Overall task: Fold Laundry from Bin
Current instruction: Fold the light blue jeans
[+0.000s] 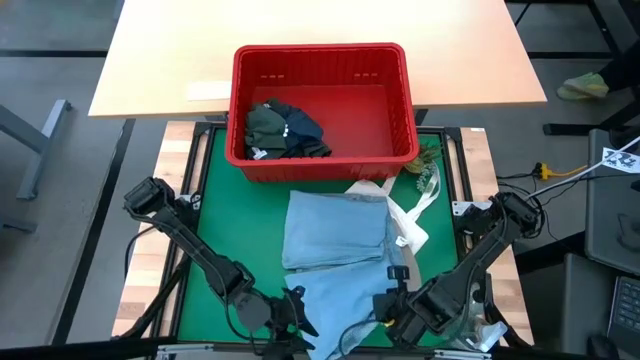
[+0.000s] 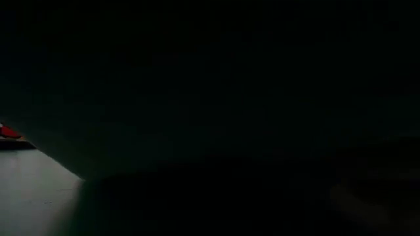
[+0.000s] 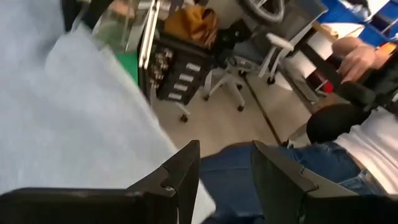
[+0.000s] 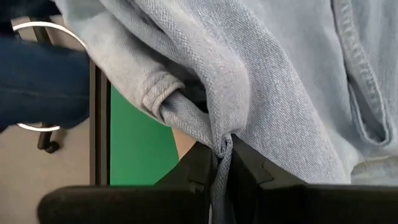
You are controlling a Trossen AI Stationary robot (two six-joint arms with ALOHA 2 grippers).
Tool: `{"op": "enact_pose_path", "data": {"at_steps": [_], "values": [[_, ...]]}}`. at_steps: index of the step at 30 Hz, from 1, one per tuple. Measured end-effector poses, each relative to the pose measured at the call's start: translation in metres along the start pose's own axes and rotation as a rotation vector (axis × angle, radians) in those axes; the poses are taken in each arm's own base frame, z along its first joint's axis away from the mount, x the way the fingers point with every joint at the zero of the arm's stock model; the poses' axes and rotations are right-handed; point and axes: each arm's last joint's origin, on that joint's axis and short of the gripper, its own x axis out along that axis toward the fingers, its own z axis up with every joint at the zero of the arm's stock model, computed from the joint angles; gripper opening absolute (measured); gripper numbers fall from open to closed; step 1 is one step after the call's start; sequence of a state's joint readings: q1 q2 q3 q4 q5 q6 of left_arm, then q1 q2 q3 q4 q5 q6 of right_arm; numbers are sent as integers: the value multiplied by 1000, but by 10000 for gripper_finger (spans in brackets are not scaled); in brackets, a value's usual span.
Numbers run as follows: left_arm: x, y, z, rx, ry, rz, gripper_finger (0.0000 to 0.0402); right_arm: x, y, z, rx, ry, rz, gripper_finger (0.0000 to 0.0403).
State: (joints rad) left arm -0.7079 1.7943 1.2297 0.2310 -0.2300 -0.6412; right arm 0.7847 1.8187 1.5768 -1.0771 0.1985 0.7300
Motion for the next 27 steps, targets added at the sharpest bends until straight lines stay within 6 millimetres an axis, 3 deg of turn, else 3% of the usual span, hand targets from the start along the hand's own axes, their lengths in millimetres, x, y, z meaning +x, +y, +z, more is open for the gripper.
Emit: {"op": "enact_pose_path", "data": {"at_steps": [7, 12, 19, 27], "values": [[0, 2, -5, 9, 50, 17, 137, 3, -9, 12, 46, -26, 10, 35], [-1, 5, -12, -32, 110, 65, 166, 3, -8, 11, 44, -5, 34, 35], [0, 11, -8, 4, 100, 75, 215, 2, -5, 8, 40, 74, 118, 35], [2, 17, -3, 71, 92, 88, 220, 2, -5, 8, 43, 88, 134, 35]]}}
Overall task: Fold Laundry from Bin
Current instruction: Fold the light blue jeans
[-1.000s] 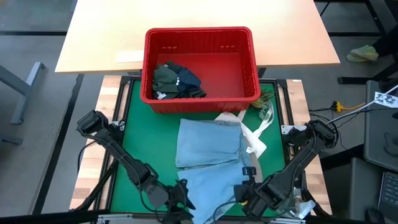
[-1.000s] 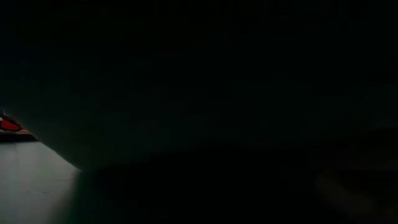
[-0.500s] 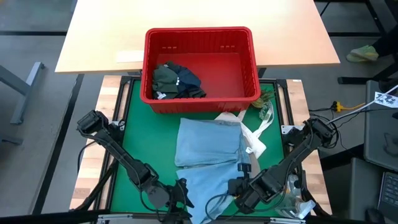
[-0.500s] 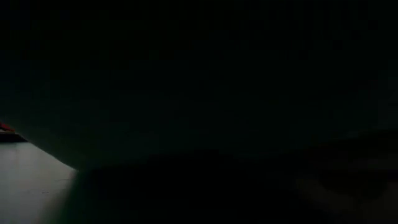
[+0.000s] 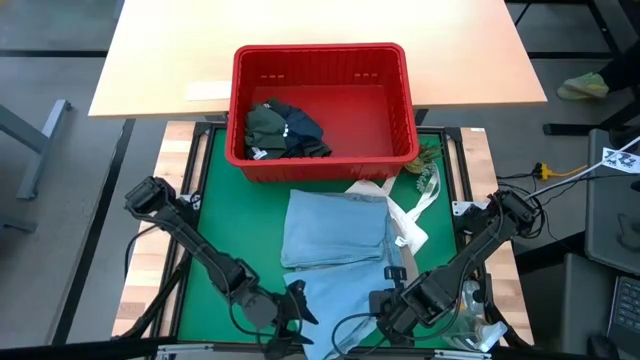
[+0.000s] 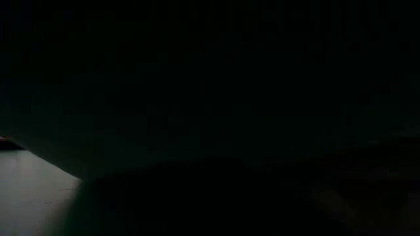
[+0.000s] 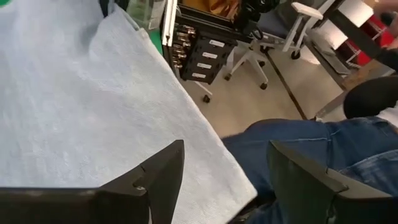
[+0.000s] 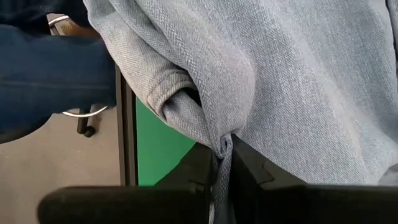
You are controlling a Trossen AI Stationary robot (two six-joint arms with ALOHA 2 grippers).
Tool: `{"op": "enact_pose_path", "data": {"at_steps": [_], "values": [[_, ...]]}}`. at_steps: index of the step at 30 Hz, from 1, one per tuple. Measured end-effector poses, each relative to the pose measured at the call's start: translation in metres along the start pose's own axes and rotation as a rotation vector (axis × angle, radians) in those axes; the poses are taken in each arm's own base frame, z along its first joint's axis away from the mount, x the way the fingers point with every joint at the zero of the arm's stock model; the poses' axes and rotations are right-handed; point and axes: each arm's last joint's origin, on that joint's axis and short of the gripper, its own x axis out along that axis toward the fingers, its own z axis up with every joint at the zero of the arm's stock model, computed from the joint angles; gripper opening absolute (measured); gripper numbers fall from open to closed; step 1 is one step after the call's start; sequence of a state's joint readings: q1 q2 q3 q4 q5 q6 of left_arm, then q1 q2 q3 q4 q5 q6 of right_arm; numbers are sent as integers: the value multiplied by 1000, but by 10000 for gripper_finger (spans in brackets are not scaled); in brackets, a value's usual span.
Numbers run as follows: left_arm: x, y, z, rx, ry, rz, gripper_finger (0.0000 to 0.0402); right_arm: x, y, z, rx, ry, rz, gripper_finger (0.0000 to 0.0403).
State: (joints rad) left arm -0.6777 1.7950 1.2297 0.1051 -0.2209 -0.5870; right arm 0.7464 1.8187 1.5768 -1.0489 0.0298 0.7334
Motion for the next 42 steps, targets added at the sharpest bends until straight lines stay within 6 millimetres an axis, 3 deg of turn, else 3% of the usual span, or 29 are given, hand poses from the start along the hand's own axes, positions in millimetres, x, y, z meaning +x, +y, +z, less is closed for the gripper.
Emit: {"op": "enact_pose_path", "data": {"at_steps": [15, 25, 28, 34, 42], "values": [[2, 8, 5, 119, -7, 18, 216, 0, 0, 0, 74, 3, 4, 35], [-4, -13, -8, 132, -7, -11, 215, 0, 2, -1, 121, -6, 5, 35], [-2, -26, -15, 112, -54, -28, 215, 0, 2, -1, 121, -6, 5, 35], [7, -45, -53, 172, -10, -23, 215, 0, 1, 0, 121, -32, -19, 35], [24, -43, -90, 423, 26, 84, 215, 0, 1, 0, 133, -37, -21, 35]]}}
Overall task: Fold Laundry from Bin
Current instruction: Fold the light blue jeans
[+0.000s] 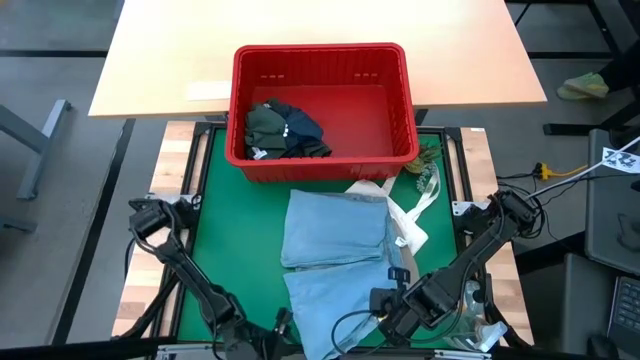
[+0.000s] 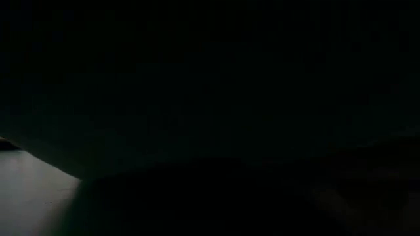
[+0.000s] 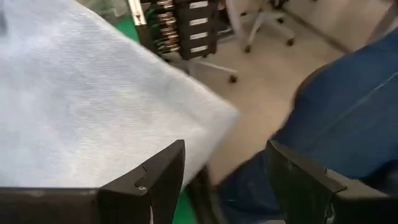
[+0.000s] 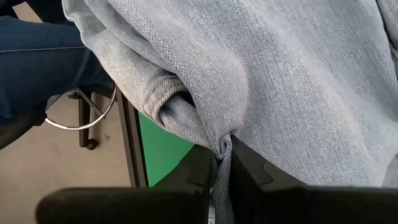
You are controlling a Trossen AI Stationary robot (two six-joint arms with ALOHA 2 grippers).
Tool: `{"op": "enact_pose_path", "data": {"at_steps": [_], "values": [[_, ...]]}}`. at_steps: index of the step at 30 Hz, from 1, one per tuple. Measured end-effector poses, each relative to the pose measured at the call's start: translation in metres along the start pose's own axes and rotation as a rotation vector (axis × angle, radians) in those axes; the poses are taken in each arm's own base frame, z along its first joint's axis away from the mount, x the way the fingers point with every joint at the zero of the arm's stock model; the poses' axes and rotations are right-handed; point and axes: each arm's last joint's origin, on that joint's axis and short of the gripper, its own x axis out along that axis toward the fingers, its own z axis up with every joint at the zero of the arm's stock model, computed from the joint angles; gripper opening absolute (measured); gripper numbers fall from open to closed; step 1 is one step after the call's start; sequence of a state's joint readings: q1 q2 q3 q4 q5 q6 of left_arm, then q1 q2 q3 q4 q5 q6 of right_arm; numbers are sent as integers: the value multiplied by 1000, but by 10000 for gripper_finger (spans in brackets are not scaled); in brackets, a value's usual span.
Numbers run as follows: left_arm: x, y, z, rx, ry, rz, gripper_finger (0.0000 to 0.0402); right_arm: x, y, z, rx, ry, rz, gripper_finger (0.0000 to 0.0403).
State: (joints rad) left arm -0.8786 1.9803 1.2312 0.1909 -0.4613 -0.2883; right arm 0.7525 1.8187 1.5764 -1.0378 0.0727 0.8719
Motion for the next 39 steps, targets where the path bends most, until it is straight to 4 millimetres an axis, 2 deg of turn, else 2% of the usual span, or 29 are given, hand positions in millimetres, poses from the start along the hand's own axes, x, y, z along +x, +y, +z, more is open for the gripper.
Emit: {"op": "enact_pose_path", "data": {"at_steps": [6, 13, 19, 23, 29, 33, 39], "values": [[9, 5, -8, 171, 5, 88, 215, 0, 0, 0, 14, 1, 2, 35], [12, 8, -6, 290, -3, 51, 215, 0, 0, 0, 14, 3, 3, 35], [34, 9, -16, 394, 20, 8, 215, 0, 0, 0, 15, 3, 3, 35], [44, 3, -11, 493, 2, 9, 215, 0, 0, 0, 15, 4, 3, 35], [46, 6, -11, 474, 13, 11, 211, 0, 0, 0, 16, 5, 2, 35], [45, 4, -12, 479, 12, 14, 172, 0, 0, 0, 16, 5, 2, 35], [42, -2, -13, 421, 5, 58, 55, 0, 1, -1, 14, 19, 15, 35]]}}
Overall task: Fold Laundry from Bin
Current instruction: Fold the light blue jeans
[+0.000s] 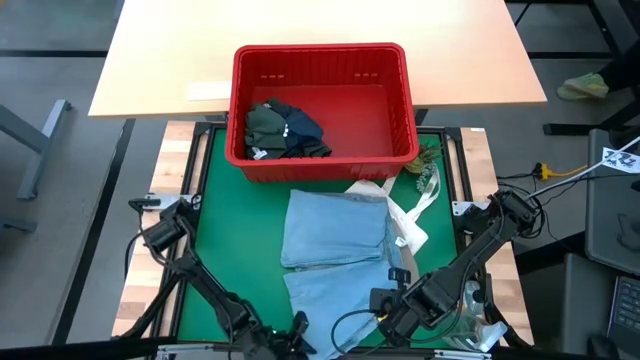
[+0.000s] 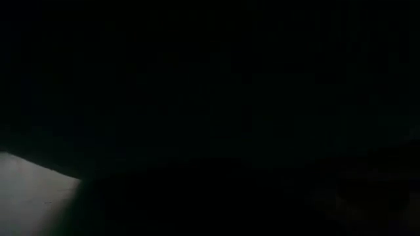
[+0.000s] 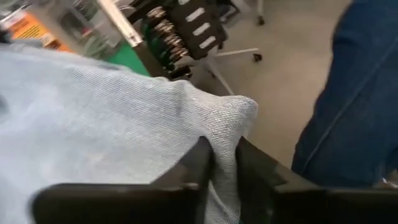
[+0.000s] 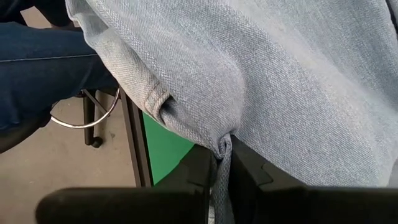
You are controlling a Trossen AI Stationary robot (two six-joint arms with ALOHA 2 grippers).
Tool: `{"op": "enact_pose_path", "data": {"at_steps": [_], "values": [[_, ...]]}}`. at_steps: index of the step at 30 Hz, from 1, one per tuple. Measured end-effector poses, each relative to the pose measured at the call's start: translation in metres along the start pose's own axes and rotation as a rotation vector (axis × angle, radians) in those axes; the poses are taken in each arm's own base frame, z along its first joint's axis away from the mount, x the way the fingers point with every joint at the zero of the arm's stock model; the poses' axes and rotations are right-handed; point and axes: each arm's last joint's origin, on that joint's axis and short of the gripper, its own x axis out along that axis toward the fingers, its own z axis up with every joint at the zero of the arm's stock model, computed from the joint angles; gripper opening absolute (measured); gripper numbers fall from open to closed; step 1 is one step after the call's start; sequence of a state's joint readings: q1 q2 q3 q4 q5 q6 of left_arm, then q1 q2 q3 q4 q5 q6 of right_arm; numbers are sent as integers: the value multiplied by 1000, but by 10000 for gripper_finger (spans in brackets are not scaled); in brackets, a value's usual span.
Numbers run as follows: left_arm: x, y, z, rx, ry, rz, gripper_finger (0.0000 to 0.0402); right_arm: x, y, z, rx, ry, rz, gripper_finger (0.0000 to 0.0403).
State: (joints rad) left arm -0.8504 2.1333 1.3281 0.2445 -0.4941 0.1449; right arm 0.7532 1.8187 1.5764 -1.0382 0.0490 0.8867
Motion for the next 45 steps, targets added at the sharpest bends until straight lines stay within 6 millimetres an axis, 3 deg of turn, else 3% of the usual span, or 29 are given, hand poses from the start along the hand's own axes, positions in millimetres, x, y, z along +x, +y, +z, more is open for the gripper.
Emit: {"op": "enact_pose_path", "data": {"at_steps": [3, 10, 18, 26, 33, 40, 45], "values": [[-4, -4, 2, -58, 1, 55, 14, 0, 0, 0, 0, 14, 11, 35], [-20, -17, 6, -83, 6, 212, 16, -1, 1, -1, 0, 58, 47, 35], [-64, -6, 31, -84, 16, 416, 14, -34, 9, 8, -1, 15, 73, 35], [-100, 37, 54, -228, 6, 532, 13, -80, 1, 17, 8, -143, -97, 35], [-136, 86, 58, -358, 50, 611, 12, -94, -26, 34, 73, -171, -240, 35], [-161, 133, 36, -514, 214, 687, 12, -95, -70, 60, 152, -118, -349, 35], [-163, 162, 14, -573, 379, 762, 14, -97, -102, 80, 184, -104, -378, 35]]}}
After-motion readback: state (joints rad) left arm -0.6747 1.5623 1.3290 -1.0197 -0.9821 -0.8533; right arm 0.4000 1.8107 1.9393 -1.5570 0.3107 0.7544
